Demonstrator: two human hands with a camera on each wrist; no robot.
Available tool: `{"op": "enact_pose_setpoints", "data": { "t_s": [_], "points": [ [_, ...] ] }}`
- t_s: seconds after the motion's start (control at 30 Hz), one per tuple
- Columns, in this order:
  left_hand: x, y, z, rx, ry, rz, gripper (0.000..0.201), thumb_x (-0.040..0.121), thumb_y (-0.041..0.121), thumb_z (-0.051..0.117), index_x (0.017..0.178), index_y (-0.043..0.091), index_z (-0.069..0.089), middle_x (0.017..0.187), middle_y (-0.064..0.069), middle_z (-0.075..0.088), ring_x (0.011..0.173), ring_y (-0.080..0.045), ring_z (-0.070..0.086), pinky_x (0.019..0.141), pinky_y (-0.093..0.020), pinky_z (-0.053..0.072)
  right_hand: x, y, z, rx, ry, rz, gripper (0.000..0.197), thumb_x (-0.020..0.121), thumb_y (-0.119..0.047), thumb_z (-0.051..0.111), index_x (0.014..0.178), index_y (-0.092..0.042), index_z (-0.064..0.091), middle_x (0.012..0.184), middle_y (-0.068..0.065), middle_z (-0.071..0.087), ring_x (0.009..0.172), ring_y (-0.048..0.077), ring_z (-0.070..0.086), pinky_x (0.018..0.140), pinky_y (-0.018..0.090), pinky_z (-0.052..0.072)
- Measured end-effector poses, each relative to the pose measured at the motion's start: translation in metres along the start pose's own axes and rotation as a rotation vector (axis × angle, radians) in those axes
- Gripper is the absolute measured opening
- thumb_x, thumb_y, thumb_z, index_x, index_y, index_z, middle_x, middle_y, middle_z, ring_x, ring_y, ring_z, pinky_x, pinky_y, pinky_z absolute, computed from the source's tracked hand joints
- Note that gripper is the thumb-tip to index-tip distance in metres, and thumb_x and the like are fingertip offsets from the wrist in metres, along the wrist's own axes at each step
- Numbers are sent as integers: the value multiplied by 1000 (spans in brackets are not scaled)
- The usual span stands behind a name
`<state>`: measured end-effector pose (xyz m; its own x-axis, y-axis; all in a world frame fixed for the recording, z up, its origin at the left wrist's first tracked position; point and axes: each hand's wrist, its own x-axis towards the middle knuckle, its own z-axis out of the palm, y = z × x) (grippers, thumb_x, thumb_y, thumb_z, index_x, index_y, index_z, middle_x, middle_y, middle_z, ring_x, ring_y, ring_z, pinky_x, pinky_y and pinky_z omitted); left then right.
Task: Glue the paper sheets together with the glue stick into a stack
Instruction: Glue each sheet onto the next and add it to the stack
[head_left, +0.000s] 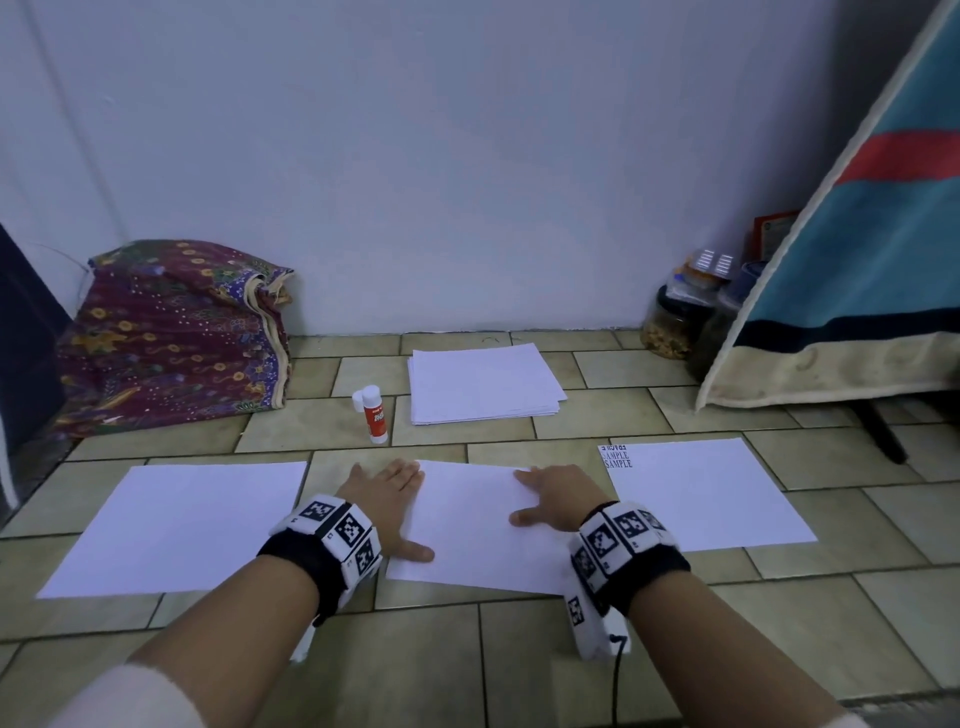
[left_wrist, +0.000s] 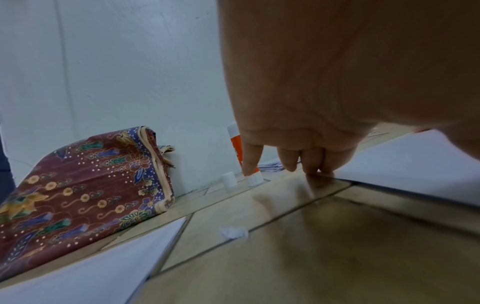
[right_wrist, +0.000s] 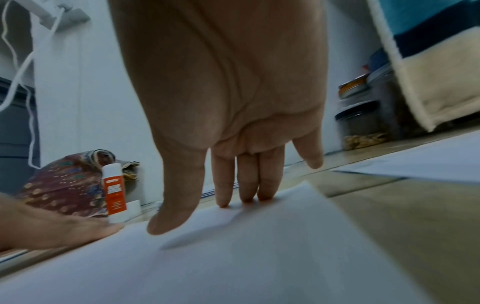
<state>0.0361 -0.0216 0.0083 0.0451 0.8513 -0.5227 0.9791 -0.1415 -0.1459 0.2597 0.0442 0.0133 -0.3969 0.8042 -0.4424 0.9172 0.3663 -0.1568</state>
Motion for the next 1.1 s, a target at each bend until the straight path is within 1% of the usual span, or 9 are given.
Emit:
{"op": "enact_pose_setpoints", "data": {
  "t_s": [0.17, 0.27, 0.37, 0.47, 0.57, 0.7, 0.83, 0.93, 1.1],
  "points": [
    [0, -5, -2, -28, -5, 1, 100, 85, 73, 41, 154, 16, -5, 162, 4, -9, 149, -16, -2, 118, -51, 11, -9, 22, -1, 66, 91, 83, 79, 79, -42, 74, 145, -15, 39, 141, 4, 47, 132, 21, 40, 109, 29, 33],
    [-2, 0, -11, -31, 130, -24, 84, 88, 71, 38, 150, 16, 22, 156, -1, 23, 139, -20, 26, 107, -41, 30, -2, 14, 2, -14, 103, 102, 70, 77, -39, 77, 134, -11, 48, 134, 4, 52, 125, 21, 46, 103, 30, 38],
    [-2, 15, -17, -71, 249, 70, 72, 91, 62, 45, 146, 17, 28, 151, 0, 29, 136, -19, 28, 106, -39, 32, -2, -1, 1, -195, 105, 129, 55, 84, -36, 70, 130, -15, 49, 132, 8, 48, 128, 26, 39, 100, 36, 38],
    [0, 32, -20, -128, 196, 245, 69, 96, 47, 48, 153, 20, 18, 158, 3, 19, 142, -17, 21, 112, -37, 28, 1, -17, 1, -271, 90, 166, 45, 92, -24, 54, 136, -22, 45, 137, 10, 37, 131, 30, 30, 102, 42, 35],
    [-2, 36, -23, -128, 195, 253, 51, 98, 41, 47, 144, 21, 37, 144, 1, 39, 132, -18, 36, 104, -34, 34, 8, -29, 3, -207, 34, 109, 43, 93, -14, 38, 134, -20, 48, 135, 9, 44, 124, 30, 40, 98, 44, 38],
    [-4, 32, -25, -193, 263, 185, 33, 90, 44, 60, 114, 21, 62, 116, 4, 57, 111, -17, 53, 81, -22, 32, 9, -53, 2, -170, -5, -66, 41, 93, -7, 37, 126, -18, 57, 130, 8, 49, 121, 27, 47, 103, 40, 31],
    [6, 24, -9, -226, 288, 59, 78, 74, 55, 72, 135, 17, 41, 139, -1, 42, 129, -19, 36, 101, -33, 37, 7, -76, 8, -145, 8, -127, 40, 93, -11, 50, 132, -9, 45, 130, 10, 53, 122, 28, 48, 108, 40, 28],
    [11, 19, 1, -252, 193, 26, 109, 77, 60, 68, 154, 12, 6, 162, 0, 3, 149, -18, 1, 116, -45, 22, 9, -84, 10, -88, 12, -183, 62, 90, -8, 59, 142, -1, 28, 138, 15, 44, 127, 32, 43, 113, 42, 24],
    [14, 13, 3, -225, 100, 25, 122, 75, 68, 63, 153, 12, -11, 162, -2, -10, 148, -19, -14, 117, -54, 8, 17, -80, 6, 155, 12, -212, 92, 73, -9, 79, 145, -6, 21, 144, 13, 37, 131, 27, 41, 106, 34, 38]
  ]
}}
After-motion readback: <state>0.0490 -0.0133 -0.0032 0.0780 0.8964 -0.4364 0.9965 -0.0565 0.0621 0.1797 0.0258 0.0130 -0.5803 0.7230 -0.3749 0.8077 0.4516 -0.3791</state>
